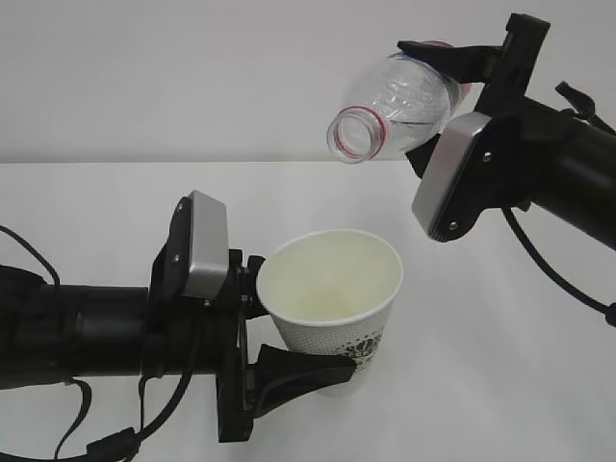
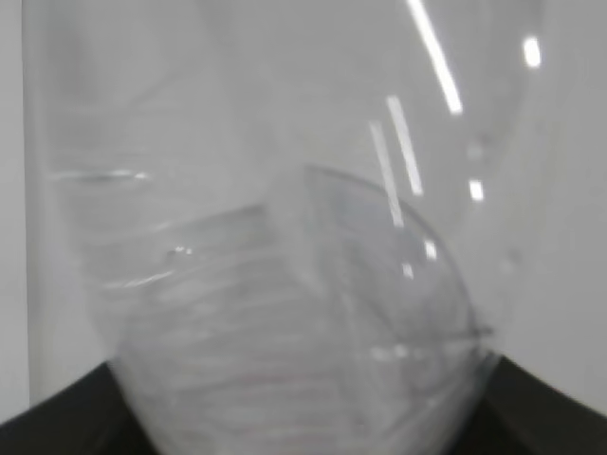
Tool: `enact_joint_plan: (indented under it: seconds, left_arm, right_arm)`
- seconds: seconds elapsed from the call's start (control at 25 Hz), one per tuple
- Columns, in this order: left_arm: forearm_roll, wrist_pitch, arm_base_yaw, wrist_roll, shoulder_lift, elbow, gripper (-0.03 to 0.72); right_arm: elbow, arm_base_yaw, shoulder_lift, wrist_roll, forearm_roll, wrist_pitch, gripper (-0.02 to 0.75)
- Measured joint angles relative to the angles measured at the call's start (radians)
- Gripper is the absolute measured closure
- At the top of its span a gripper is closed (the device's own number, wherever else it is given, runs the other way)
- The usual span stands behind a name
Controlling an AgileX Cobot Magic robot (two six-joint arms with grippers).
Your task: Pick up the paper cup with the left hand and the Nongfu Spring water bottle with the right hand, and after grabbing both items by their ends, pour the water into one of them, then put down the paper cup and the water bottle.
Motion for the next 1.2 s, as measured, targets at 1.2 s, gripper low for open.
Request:
enact_joint_plan:
  seconds: [1.2]
  left_arm:
    - [0.01, 0.048, 0.0, -0.111, -0.167, 0.0, 0.163]
  right_arm:
    - [-0.006, 0.0, -0.018, -0.008, -0.038, -0.015, 0.265]
